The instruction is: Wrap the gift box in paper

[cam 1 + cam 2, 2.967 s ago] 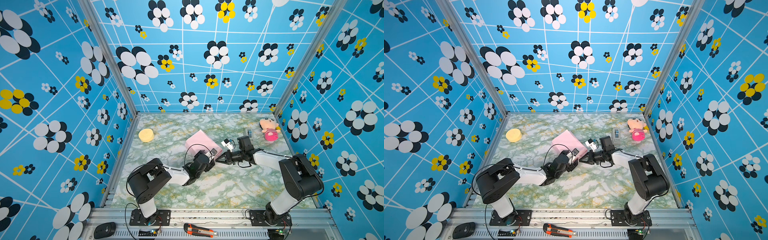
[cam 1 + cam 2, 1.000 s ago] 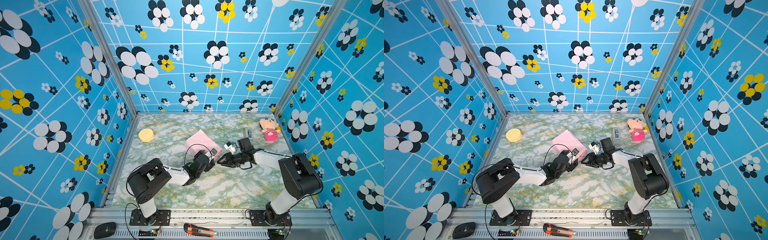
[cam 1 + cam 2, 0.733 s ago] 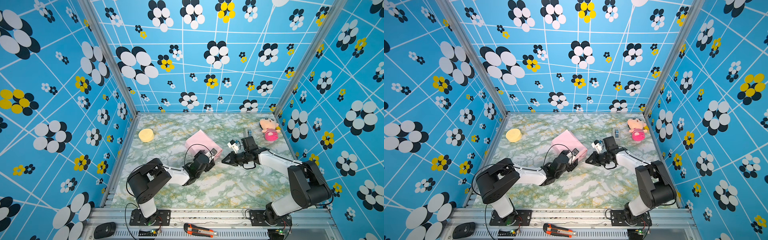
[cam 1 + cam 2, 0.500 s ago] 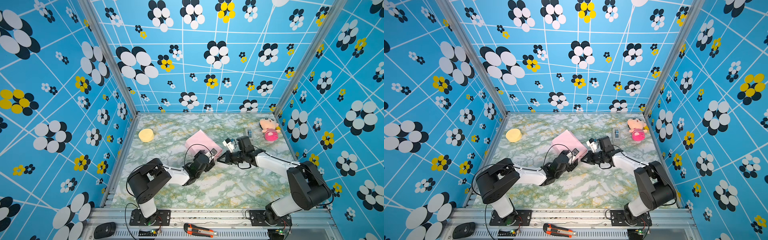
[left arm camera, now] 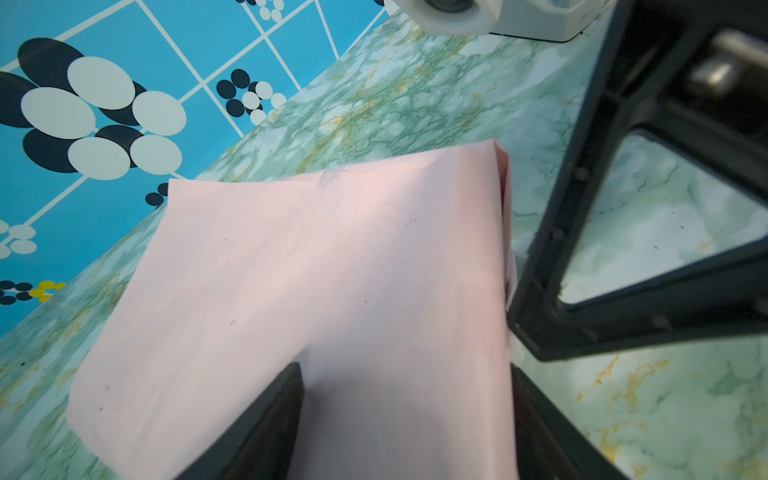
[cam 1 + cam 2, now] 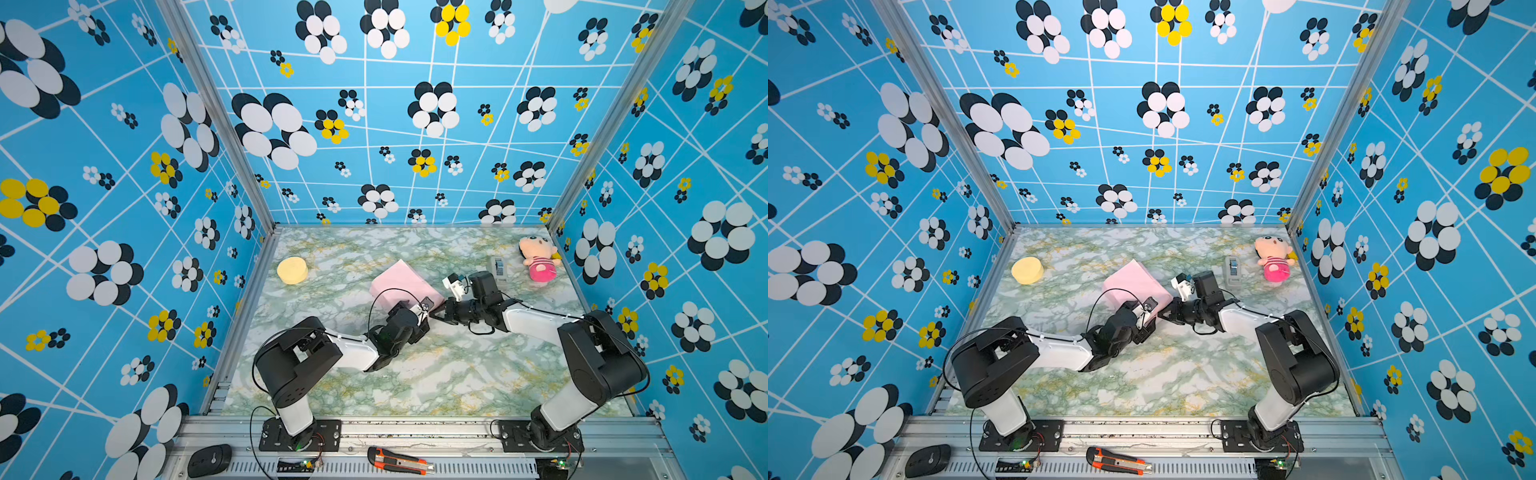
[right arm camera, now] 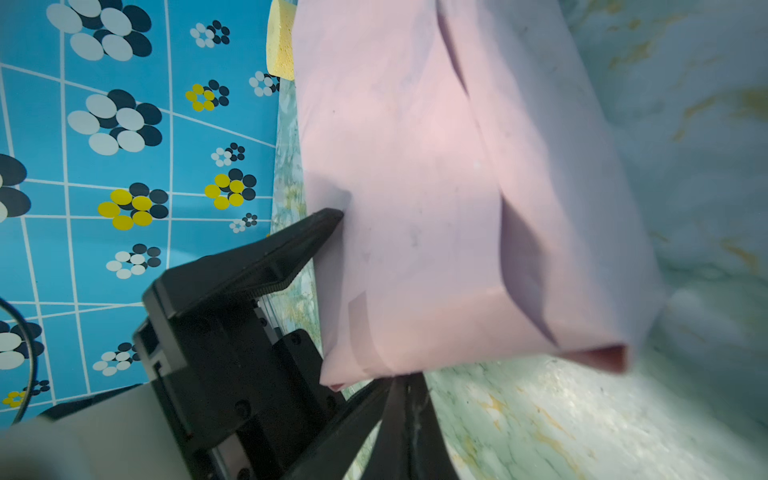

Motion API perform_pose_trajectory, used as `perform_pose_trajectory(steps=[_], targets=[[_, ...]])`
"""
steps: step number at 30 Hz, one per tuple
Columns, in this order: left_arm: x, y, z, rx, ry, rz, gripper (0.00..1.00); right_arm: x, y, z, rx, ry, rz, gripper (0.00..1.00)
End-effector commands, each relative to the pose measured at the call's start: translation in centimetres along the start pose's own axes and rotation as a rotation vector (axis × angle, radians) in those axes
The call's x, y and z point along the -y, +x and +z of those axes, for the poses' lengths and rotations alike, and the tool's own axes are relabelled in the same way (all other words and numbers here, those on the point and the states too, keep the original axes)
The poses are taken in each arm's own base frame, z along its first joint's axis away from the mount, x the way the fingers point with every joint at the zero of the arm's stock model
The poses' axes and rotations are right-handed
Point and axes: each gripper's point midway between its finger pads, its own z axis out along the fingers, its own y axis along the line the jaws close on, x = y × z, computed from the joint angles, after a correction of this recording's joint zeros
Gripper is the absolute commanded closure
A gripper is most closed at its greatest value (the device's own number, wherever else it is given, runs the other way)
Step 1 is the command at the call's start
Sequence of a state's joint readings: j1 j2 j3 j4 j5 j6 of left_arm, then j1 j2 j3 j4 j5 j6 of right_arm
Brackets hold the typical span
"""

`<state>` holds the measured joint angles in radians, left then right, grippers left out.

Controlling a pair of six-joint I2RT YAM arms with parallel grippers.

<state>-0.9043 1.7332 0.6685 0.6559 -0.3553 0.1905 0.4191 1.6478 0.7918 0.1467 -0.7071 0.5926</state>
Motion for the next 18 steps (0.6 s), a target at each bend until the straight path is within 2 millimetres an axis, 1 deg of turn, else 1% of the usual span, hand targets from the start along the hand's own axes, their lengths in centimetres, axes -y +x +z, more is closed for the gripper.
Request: perform_pose_trajectory(steps=[1, 7, 8, 12, 15, 18], targets=[[1.0, 7.6, -0.7, -0.238, 0.051, 0.038, 0.24, 0.7, 0.0, 0.8, 0.016, 0.008, 0.014, 1.0], [1.0, 7.5, -0.7, -0.237, 0.05, 0.039, 0.24, 1.7, -0.1, 1.3, 0.039, 0.027, 0.029, 1.0], [1.0, 7.5, -0.7, -0.238, 0.051, 0.04, 0.24, 1.5, -0.2, 1.2, 0.045, 0.023, 0.024, 1.0], [0.9, 7.7, -0.8, -0.24, 0.049, 0.037, 0.24, 1.6, 0.6, 0.3, 0.065, 0.032, 0.011, 1.0], [0.9, 7.6, -0.8, -0.238, 0.047, 0.035, 0.24, 1.9, 1.7, -0.4, 0.07, 0.046, 0.006, 1.0], [0.8, 7.6, -0.7, -0.236, 0.047, 0.034, 0.24, 2.5, 2.6, -0.5, 0.066, 0.052, 0.021, 1.0]])
